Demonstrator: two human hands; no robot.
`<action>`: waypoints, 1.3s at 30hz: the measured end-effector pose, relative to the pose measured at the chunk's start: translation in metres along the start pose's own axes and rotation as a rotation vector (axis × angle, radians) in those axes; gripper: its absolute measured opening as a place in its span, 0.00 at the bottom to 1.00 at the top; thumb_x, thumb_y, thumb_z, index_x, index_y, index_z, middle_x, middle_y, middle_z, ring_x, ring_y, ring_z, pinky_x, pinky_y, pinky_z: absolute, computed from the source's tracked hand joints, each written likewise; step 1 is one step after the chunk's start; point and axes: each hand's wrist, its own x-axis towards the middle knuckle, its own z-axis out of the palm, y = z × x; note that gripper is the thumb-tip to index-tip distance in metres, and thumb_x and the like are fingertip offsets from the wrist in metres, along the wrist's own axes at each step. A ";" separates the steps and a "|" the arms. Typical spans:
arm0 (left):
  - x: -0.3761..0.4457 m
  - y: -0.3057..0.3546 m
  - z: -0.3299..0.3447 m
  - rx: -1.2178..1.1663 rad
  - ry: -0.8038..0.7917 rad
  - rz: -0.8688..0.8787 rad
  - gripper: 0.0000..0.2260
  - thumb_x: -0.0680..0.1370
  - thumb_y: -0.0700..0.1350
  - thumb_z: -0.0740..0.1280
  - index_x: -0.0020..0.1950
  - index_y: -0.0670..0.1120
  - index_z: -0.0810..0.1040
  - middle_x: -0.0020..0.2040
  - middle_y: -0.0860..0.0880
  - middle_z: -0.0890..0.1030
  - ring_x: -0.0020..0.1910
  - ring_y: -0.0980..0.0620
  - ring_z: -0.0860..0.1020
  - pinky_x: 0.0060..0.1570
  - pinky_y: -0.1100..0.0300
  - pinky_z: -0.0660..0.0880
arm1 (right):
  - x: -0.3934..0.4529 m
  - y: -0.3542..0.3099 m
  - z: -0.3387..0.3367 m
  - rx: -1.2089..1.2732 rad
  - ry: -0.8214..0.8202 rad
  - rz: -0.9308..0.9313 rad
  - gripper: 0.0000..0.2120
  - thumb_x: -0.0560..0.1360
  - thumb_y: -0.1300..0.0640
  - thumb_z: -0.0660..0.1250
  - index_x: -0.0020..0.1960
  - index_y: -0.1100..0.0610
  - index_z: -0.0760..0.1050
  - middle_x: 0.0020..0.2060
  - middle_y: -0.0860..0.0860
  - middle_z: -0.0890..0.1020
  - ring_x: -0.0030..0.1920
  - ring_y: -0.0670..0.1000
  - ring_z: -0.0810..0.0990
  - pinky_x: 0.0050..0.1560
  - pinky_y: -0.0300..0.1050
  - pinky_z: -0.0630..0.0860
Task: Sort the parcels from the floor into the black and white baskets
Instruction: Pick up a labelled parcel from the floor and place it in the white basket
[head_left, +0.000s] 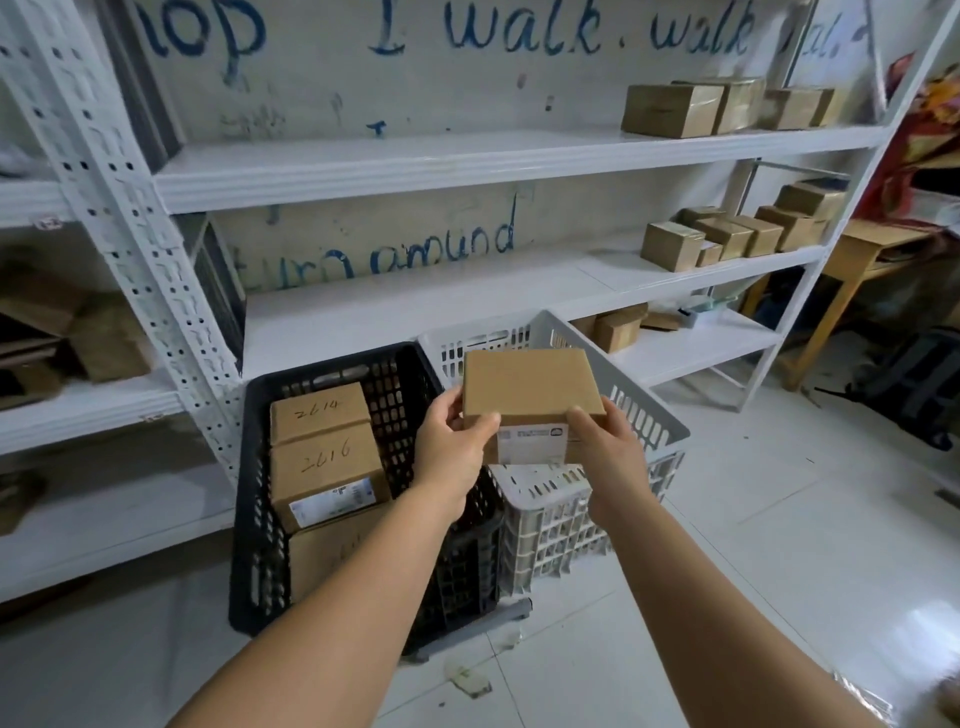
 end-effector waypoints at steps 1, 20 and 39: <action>0.014 0.001 0.011 0.004 0.015 -0.001 0.24 0.77 0.41 0.69 0.71 0.50 0.67 0.61 0.54 0.75 0.54 0.58 0.74 0.46 0.67 0.69 | 0.018 -0.003 -0.002 0.000 -0.011 0.000 0.20 0.77 0.53 0.65 0.69 0.51 0.70 0.55 0.53 0.81 0.51 0.50 0.80 0.40 0.40 0.72; 0.200 -0.061 0.126 0.210 0.281 -0.284 0.21 0.78 0.39 0.65 0.70 0.50 0.67 0.61 0.50 0.77 0.48 0.53 0.75 0.44 0.61 0.73 | 0.260 0.017 0.010 -0.289 -0.144 0.159 0.19 0.79 0.58 0.60 0.69 0.48 0.68 0.55 0.51 0.80 0.51 0.53 0.80 0.49 0.51 0.79; 0.321 -0.131 0.119 0.727 0.146 -0.429 0.32 0.76 0.42 0.66 0.76 0.51 0.55 0.71 0.46 0.64 0.70 0.43 0.65 0.64 0.50 0.69 | 0.377 0.089 0.089 -0.596 -0.230 0.324 0.15 0.78 0.60 0.59 0.64 0.55 0.73 0.49 0.53 0.79 0.37 0.47 0.74 0.28 0.37 0.66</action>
